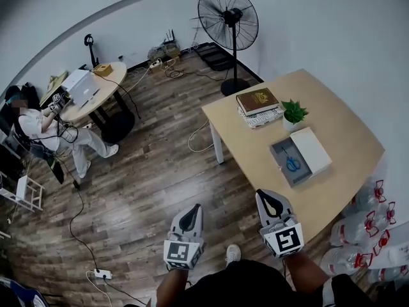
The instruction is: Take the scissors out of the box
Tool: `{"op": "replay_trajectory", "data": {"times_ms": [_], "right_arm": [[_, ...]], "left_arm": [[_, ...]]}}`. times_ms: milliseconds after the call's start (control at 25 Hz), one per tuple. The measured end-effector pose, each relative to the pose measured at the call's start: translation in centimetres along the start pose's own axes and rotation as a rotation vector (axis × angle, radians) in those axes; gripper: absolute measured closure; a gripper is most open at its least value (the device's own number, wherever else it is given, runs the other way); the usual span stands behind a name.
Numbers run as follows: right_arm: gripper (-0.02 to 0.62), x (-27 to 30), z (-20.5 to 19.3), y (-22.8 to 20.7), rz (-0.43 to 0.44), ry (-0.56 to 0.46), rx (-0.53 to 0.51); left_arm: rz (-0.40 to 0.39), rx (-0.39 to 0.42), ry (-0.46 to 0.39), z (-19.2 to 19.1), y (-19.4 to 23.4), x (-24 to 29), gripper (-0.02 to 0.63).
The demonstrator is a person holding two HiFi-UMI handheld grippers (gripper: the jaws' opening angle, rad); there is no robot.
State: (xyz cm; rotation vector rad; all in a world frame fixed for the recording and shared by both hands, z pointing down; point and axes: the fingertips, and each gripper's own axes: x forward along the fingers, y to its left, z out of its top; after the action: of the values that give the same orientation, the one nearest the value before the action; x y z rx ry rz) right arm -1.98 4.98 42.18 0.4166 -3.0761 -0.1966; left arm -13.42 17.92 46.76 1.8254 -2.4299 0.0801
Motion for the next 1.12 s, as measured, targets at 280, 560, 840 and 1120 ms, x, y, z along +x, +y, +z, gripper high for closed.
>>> {"op": "replay_trajectory", "data": {"times_ms": [280, 560, 840, 1120], "right_arm": [[0.601, 2.4, -0.6, -2.8, 0.011, 0.021, 0.005], [0.601, 4.3, -1.9, -6.5, -0.059, 0.048, 0.011], [0.601, 8.4, -2.4, -11.4, -0.143, 0.07, 0.059], [0.601, 12.6, -2.7, -16.6, -0.272, 0.091, 0.075]], "left_arm": [[-0.032, -0.013, 0.01, -0.3, 0.5, 4.2, 0.603], [-0.093, -0.024, -0.009, 0.7, 0.6, 9.1, 0.601], [-0.155, 0.023, 0.013, 2.7, 2.2, 16.1, 0.602], [-0.317, 0.041, -0.001, 4.6, 3.3, 24.9, 0.603]]}}
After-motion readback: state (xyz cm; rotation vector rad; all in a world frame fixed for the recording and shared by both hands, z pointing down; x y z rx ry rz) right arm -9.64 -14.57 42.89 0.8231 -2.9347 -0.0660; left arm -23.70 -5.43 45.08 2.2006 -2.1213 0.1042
